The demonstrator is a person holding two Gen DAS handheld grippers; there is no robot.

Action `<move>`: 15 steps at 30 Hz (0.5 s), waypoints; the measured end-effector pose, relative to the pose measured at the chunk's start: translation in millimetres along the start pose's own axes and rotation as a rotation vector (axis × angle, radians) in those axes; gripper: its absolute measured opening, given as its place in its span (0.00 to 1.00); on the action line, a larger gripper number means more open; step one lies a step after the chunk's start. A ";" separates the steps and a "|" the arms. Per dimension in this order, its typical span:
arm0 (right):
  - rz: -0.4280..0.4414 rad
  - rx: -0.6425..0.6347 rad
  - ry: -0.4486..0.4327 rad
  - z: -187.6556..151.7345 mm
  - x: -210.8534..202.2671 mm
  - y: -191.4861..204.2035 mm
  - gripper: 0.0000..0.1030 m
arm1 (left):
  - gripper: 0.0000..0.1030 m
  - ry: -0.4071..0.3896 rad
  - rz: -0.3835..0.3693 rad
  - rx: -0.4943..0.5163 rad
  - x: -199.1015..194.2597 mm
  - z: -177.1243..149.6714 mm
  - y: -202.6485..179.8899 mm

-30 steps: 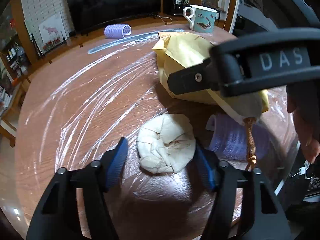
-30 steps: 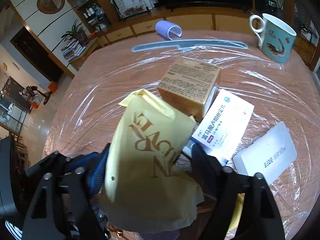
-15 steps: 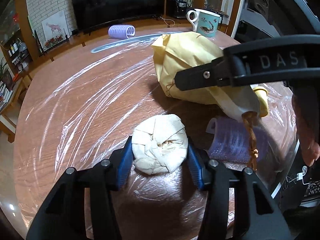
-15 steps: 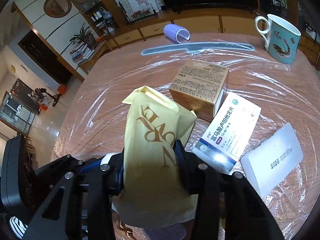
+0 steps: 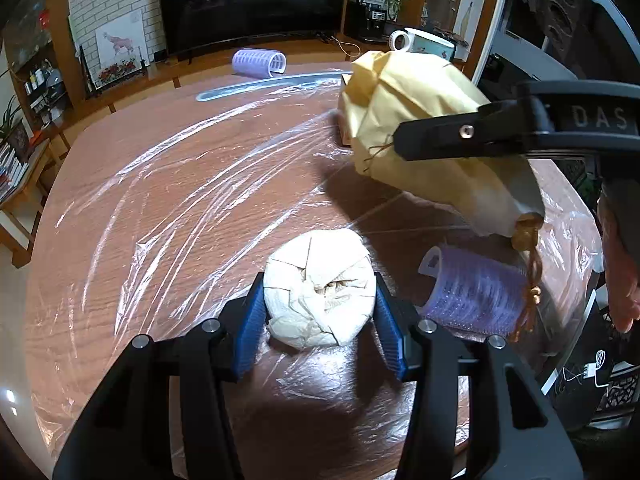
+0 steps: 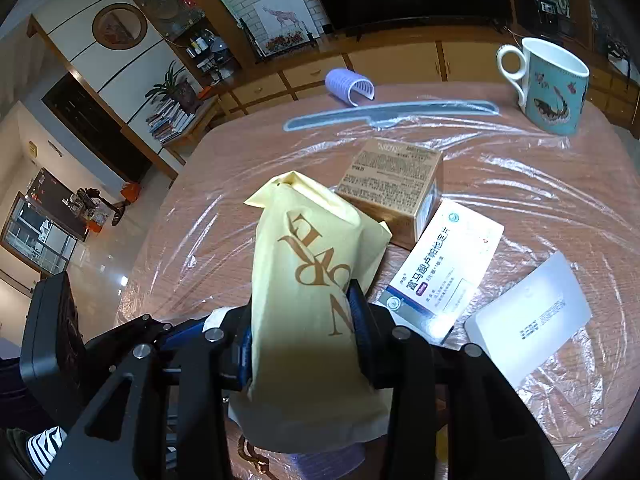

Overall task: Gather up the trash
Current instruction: 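Grasp the yellow paper bag with the right tool while the left tool grasps the white paper ball, then carry the paper ball in the left tool and yellow bag in the right tool over the bin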

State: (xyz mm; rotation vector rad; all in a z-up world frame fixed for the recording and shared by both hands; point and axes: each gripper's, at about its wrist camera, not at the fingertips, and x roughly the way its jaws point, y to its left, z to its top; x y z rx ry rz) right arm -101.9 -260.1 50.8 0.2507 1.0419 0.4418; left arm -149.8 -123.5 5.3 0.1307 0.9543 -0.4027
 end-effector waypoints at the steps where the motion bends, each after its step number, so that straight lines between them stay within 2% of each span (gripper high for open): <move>1: 0.001 0.000 -0.002 0.7 -0.9 -0.3 0.38 | 0.50 0.001 -0.002 -0.004 -0.3 0.1 0.7; 15: 0.045 0.020 -0.045 -2.9 -23.2 -6.6 0.38 | 0.50 -0.006 -0.010 -0.066 -9.8 -4.2 9.8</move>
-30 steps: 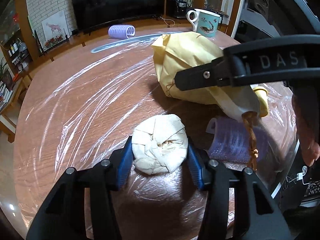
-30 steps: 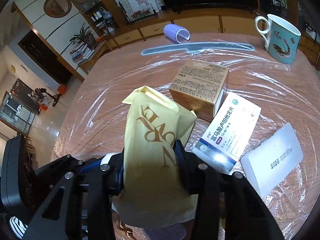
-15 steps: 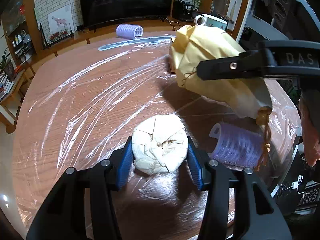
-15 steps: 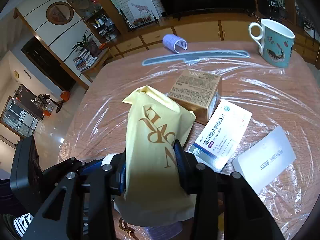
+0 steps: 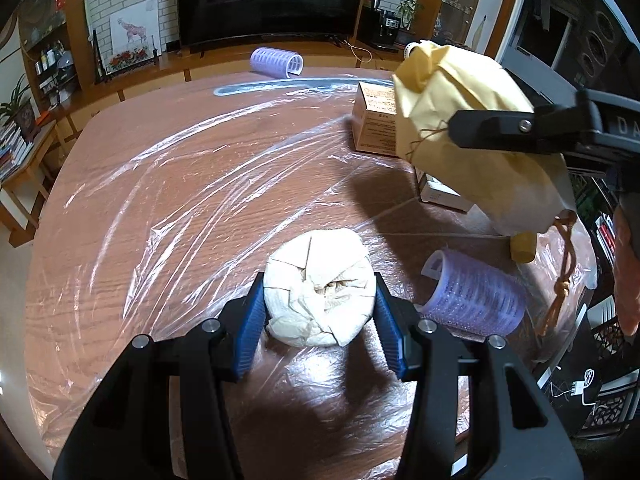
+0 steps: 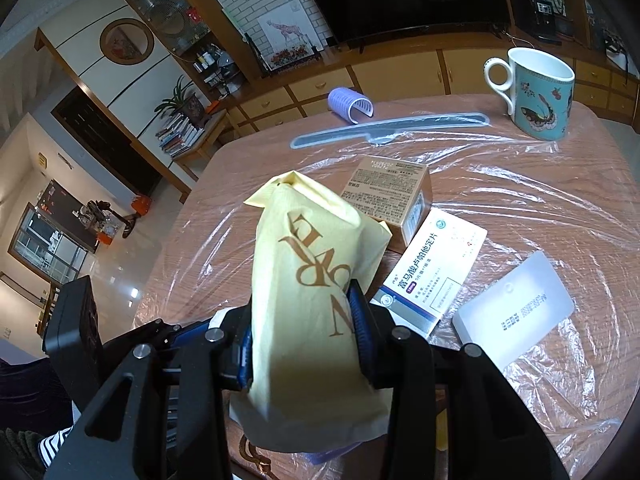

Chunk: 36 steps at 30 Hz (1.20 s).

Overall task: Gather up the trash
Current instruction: 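Carry the paper ball in the left tool and yellow bag in the right tool over the bin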

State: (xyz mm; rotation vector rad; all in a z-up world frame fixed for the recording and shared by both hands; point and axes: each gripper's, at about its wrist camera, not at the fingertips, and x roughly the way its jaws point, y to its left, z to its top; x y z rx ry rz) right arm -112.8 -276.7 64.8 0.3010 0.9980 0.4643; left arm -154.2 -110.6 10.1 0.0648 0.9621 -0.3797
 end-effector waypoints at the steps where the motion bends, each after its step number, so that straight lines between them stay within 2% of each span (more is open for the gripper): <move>1: 0.002 0.000 -0.003 -0.6 -1.7 -0.3 0.38 | 0.50 -0.002 0.000 -0.005 -0.9 -0.2 0.4; 7: 0.027 0.003 -0.038 -6.3 -24.4 -1.7 0.38 | 0.50 -0.017 0.001 -0.023 -11.7 -1.3 1.2; 19: 0.152 0.026 -0.114 -26.9 -83.0 -11.1 0.38 | 0.50 -0.066 0.010 -0.060 -49.6 -14.9 -17.2; 26: 0.217 -0.001 -0.100 -54.2 -108.8 -10.3 0.38 | 0.50 -0.081 0.026 -0.078 -76.3 -39.4 -40.0; 36: 0.186 -0.013 -0.037 -116.7 -124.4 2.7 0.38 | 0.50 -0.033 -0.015 -0.027 -88.5 -80.3 -60.3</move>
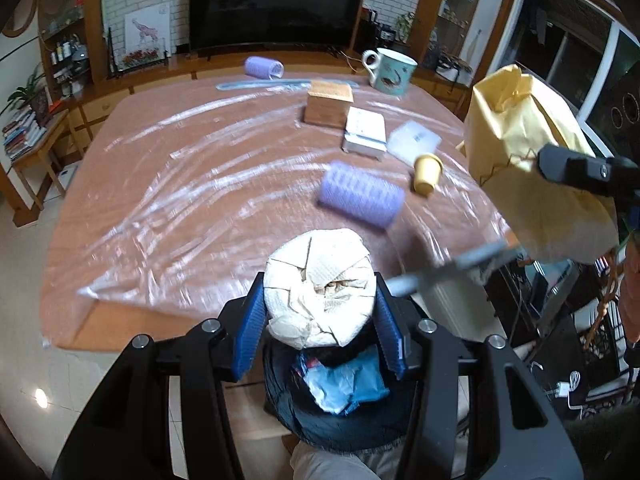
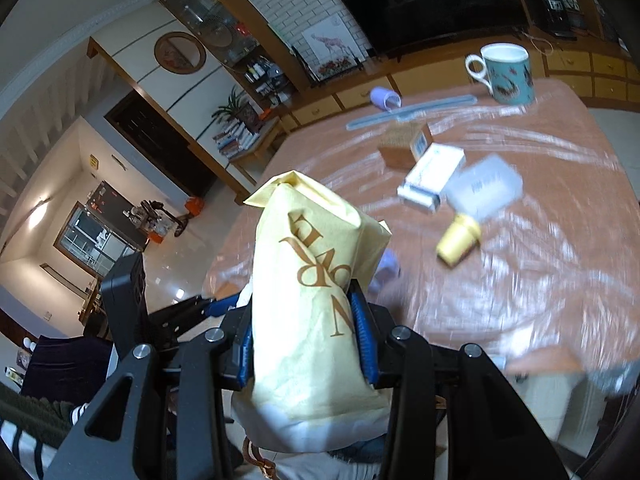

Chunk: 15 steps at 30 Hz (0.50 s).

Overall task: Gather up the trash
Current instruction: 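Carry the paper ball in the left tool and yellow bag in the right tool over the bin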

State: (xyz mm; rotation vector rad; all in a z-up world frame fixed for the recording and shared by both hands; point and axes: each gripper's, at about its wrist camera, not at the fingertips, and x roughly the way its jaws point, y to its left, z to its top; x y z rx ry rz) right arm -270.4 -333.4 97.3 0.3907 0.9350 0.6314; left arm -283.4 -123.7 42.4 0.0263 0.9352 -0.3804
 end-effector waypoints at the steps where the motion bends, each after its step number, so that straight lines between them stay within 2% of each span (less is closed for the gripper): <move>1: -0.007 0.009 0.007 -8.4 -0.4 1.1 0.38 | 0.50 0.005 -0.005 0.010 -0.4 -4.3 -0.7; 10: -0.120 0.130 0.076 -73.2 14.5 6.1 0.38 | 0.50 0.060 -0.072 0.068 -0.9 -38.9 5.0; 15: -0.174 0.162 0.103 -95.0 25.4 7.0 0.38 | 0.50 0.082 -0.096 0.091 4.2 -50.9 5.5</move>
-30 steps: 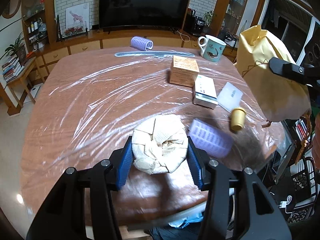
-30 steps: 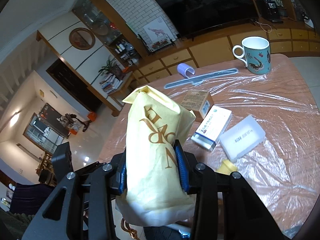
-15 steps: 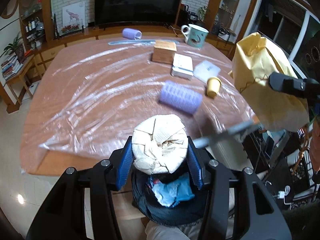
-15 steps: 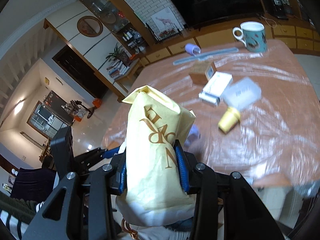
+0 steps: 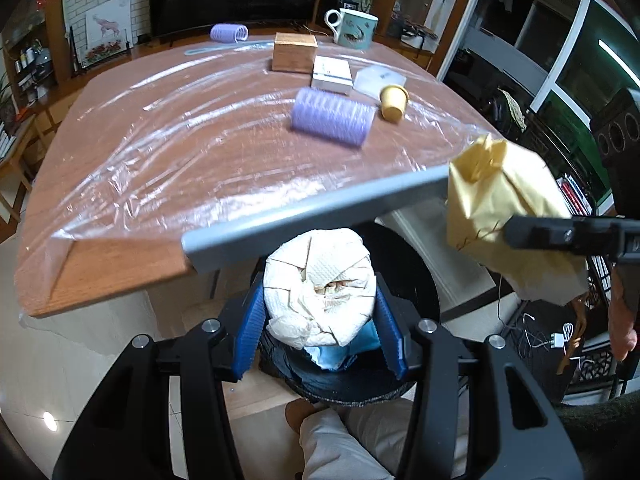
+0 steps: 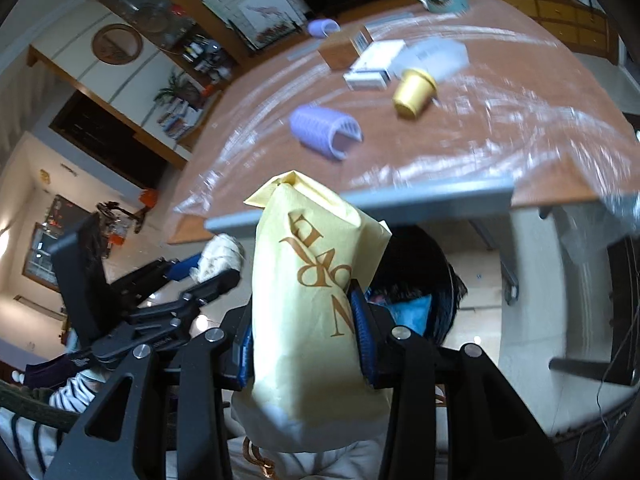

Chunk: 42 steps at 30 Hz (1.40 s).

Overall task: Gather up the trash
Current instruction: 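Carry the paper ball in the left tool and yellow bag in the right tool over the bin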

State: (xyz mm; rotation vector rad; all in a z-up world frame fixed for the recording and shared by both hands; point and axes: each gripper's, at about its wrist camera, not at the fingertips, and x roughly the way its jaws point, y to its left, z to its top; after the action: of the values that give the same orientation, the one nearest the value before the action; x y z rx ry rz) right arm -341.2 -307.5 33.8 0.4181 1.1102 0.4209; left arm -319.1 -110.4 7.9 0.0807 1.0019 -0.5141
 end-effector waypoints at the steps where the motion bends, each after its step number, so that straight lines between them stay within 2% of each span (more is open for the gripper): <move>1: -0.010 -0.001 0.011 -3.4 4.0 -0.2 0.38 | 0.50 0.004 -0.003 0.003 1.4 -2.0 -0.6; 7: -0.057 -0.021 0.061 -12.5 22.3 -0.4 0.38 | 0.50 0.022 -0.001 0.016 10.7 -10.6 -9.0; 20: -0.003 -0.018 0.113 -8.2 50.8 -12.6 0.38 | 0.50 0.052 0.035 -0.031 28.2 -17.9 -21.4; 42: -0.045 -0.042 0.177 -4.1 74.7 -18.9 0.38 | 0.50 0.113 0.055 0.003 53.7 -21.7 -24.5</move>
State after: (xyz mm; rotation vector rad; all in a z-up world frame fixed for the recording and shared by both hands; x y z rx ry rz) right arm -314.2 -284.1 -34.5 0.3232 1.2782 0.4471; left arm -324.0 -145.7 -44.0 0.1408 1.1065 -0.4647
